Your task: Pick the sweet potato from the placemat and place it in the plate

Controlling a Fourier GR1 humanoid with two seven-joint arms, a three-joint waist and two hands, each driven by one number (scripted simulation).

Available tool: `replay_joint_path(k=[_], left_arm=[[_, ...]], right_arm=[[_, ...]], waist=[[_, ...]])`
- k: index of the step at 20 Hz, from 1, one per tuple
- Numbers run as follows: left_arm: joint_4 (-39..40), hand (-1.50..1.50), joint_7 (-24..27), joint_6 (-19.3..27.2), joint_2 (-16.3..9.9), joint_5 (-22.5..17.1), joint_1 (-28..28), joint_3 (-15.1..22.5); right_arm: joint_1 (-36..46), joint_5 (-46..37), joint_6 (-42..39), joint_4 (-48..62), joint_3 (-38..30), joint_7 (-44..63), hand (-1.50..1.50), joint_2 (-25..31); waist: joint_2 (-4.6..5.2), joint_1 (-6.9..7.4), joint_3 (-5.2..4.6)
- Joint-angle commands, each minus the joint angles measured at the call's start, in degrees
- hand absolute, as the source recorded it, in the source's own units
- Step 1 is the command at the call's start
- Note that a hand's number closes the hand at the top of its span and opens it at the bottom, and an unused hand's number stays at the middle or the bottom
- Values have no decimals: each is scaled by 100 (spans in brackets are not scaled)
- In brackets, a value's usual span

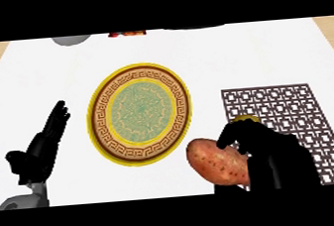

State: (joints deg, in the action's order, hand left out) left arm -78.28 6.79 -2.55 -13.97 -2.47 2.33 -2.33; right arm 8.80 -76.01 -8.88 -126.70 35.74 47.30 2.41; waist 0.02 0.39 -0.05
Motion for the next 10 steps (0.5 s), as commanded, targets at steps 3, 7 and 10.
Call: replay_joint_path(k=[3,7,10], left_arm=[[345,0,138,-63,-22,83,230,-88],[-179,0,-117,-13,98,47,-12,-15],[155,0,46,-109,46,100,74,-39]], right_arm=[[1471,910,385,1572,-261,370,150,-233],[2295,1395,982,2670,-277,668,150,-238],[3168,1829,1541,3457,78,1107,150,-239]], waist=[[19,41,1],[8,83,3],[17,126,0]])
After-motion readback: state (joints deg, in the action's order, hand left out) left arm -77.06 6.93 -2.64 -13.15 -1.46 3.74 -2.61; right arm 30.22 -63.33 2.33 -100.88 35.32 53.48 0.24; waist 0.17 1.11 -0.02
